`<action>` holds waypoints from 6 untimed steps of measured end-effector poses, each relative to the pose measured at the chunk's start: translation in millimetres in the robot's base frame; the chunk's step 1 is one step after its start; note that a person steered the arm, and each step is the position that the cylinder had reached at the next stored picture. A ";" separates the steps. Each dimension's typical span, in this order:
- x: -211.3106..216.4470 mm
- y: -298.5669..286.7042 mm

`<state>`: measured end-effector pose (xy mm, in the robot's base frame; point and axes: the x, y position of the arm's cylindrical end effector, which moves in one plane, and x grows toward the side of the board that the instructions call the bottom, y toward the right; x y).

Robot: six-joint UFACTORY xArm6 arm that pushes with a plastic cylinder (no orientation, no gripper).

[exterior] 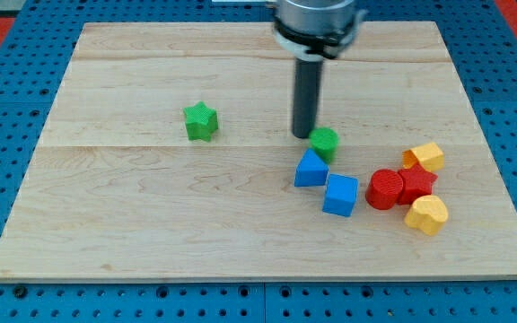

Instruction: Push the green circle to the right of the triangle

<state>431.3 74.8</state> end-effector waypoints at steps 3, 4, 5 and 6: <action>-124.3 -113.2; -95.4 -200.8; -40.6 -230.1; -26.3 -161.3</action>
